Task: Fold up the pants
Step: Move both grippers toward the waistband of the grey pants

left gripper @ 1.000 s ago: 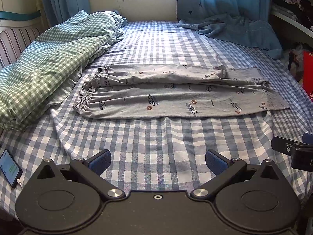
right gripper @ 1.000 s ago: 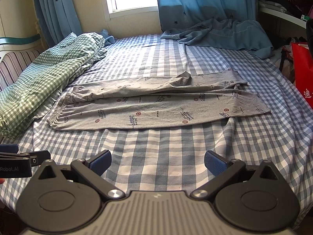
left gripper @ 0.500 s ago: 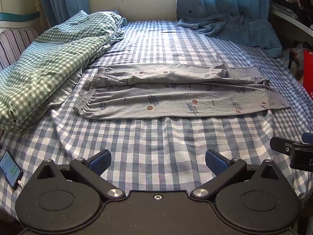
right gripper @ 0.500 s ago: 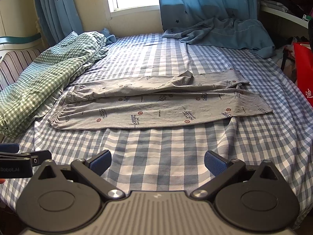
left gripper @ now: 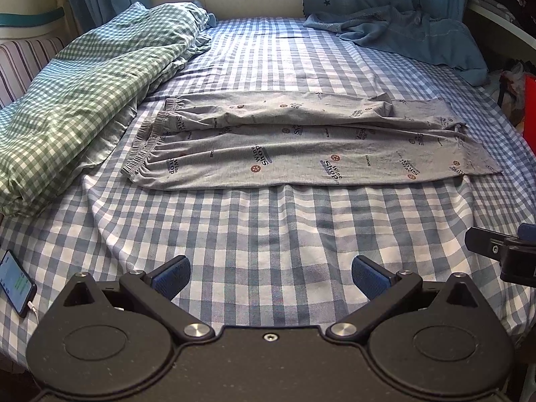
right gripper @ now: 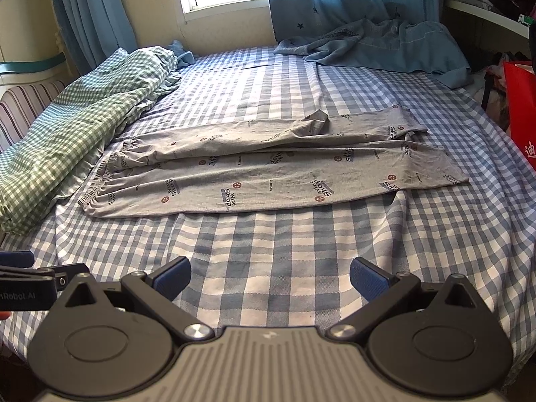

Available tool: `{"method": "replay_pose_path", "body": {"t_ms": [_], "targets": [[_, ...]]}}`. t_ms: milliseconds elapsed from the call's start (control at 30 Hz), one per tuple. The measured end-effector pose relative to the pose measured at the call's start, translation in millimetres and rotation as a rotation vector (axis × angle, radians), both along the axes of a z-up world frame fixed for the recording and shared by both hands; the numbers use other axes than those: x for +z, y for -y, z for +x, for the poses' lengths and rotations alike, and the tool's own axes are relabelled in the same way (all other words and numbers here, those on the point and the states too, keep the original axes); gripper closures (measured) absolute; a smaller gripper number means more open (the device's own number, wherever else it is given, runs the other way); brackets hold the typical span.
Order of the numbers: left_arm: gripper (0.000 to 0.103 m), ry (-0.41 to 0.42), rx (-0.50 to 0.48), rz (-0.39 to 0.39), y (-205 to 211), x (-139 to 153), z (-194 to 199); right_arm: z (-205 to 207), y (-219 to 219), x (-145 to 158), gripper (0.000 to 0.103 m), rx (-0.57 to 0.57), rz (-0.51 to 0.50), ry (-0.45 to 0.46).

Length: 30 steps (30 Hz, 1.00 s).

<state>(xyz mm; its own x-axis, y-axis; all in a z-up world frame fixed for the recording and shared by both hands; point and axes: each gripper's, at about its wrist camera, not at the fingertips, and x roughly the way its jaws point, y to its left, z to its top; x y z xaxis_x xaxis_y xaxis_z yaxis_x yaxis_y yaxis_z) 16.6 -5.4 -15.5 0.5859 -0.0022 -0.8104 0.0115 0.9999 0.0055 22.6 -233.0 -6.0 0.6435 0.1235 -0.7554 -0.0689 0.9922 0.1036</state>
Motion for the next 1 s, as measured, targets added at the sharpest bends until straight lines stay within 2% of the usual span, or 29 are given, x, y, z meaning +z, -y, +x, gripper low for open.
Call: {"method": "replay_pose_path", "body": {"t_ms": [500,700,1000], "targets": [[0.001,-0.165,0.094,0.019,17,-28,38,44,22,-25,0.000,0.030,0.008,-0.127],[0.001,-0.218,0.153,0.011,34,-34,65,77,37,-38,0.000,0.054,0.009,-0.170],[0.001,-0.270,0.244,0.059,51,-36,116,140,60,-59,0.000,0.107,0.044,-0.211]]}}
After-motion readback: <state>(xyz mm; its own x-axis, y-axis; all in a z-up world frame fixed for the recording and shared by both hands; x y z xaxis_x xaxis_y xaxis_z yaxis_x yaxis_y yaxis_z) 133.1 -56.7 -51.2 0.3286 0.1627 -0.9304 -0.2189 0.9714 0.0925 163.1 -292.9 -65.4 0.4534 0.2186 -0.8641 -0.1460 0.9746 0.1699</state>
